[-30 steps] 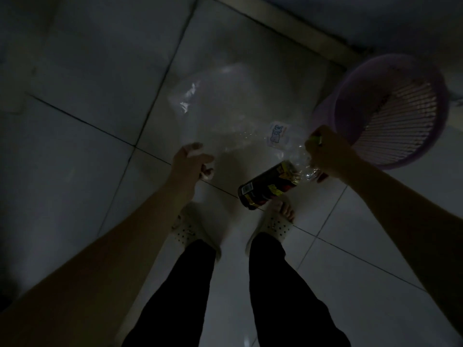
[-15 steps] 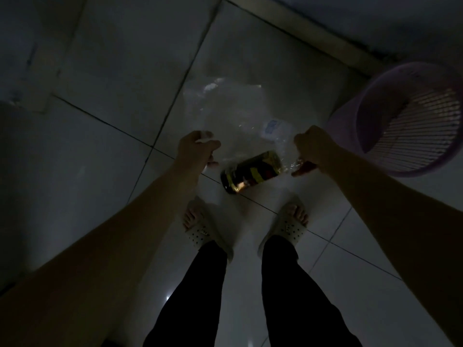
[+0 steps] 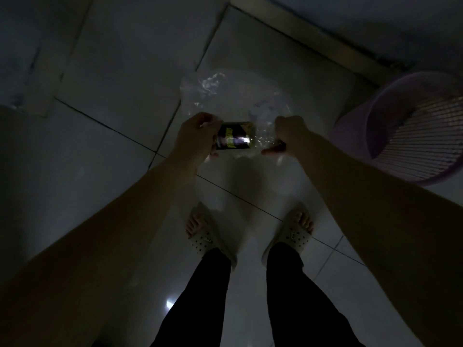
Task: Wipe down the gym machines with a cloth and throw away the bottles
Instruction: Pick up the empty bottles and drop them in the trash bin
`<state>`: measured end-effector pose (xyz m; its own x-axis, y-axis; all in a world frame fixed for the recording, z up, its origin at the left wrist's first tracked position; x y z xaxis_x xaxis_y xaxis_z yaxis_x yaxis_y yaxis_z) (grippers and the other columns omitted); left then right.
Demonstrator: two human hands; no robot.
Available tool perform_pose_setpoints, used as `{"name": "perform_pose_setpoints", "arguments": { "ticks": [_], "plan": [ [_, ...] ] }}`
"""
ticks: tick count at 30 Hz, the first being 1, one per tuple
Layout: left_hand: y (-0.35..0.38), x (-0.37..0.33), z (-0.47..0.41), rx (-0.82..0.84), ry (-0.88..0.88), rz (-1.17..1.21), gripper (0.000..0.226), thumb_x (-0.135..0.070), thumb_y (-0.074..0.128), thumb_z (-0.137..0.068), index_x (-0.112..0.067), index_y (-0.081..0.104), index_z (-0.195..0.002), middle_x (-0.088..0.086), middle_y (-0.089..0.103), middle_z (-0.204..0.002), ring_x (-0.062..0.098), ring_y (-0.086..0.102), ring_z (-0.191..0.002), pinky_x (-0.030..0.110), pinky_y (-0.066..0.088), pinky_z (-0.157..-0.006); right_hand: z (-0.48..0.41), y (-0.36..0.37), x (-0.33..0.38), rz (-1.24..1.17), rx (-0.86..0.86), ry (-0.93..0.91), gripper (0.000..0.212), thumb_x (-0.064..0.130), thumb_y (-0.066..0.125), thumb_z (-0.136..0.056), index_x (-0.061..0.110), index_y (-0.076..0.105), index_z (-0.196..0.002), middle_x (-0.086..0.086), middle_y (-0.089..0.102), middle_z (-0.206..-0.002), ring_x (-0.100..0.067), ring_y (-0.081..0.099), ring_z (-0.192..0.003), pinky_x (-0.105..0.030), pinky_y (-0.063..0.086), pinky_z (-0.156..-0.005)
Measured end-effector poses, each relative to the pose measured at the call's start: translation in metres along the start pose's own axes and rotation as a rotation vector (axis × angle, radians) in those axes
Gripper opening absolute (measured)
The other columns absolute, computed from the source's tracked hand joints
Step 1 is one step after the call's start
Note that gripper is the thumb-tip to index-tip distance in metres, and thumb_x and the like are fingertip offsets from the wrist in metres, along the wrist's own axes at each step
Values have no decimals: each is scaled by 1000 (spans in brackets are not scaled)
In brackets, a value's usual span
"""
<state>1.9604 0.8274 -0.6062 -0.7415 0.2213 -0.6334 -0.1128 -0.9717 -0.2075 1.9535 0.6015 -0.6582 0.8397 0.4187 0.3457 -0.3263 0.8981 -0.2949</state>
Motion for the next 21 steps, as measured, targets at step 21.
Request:
{"name": "perform_pose_setpoints", "arguments": {
  "ticks": [21],
  "plan": [
    [-25,-99,-68,-48,138,260,53,-10,62,-98,-21,48,-148,-1,63,-78,11,54,-66,31,46,-75,-16,-96,51,890,-585,-581,25,14,51,-87,0,64,-104,-25,59,-111,-43,59,-107,-47,49,-93]
  ]
}}
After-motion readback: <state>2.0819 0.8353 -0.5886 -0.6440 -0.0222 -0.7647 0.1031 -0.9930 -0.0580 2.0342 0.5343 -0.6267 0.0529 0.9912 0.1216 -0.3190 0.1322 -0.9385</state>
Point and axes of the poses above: each hand's wrist, its own z-axis away from the middle knuckle, its own y-axis out of the palm, x = y × z, the point moved 10 cm from there along -z, towards the middle knuckle
